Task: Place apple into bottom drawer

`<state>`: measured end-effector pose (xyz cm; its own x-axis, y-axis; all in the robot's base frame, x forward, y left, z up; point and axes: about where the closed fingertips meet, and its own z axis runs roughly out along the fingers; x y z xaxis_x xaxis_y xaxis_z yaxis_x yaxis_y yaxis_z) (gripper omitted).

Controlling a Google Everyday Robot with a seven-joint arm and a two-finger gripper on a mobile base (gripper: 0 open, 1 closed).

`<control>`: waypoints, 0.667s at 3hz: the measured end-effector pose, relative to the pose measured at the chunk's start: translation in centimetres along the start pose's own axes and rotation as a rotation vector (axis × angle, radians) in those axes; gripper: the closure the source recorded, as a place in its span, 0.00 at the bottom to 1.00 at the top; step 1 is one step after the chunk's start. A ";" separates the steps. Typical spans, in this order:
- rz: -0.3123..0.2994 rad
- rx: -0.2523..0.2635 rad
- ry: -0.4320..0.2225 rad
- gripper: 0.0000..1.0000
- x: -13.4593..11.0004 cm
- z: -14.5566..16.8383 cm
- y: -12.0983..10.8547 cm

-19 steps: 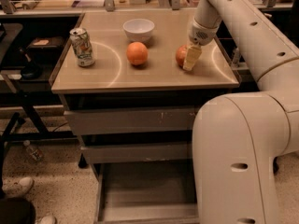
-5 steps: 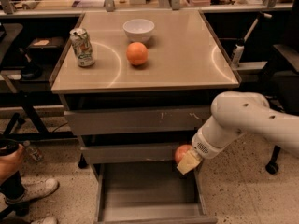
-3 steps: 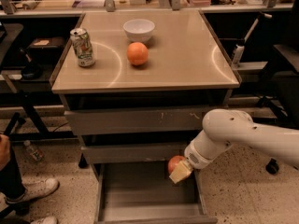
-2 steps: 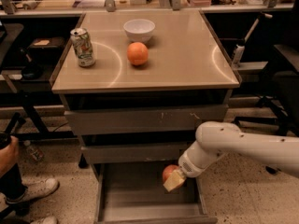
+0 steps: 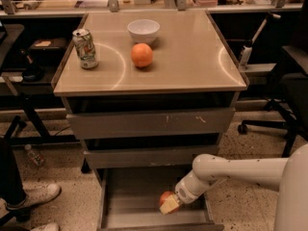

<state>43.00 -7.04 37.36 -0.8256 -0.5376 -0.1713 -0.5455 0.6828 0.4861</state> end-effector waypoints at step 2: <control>0.012 -0.045 -0.007 1.00 -0.4 3.6 -1.1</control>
Offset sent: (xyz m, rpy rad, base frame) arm 0.0171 0.0409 -0.1197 0.1353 0.0842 -0.0205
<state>43.41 -5.81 33.82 -0.8331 -0.5262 -0.1707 -0.5286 0.6660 0.5263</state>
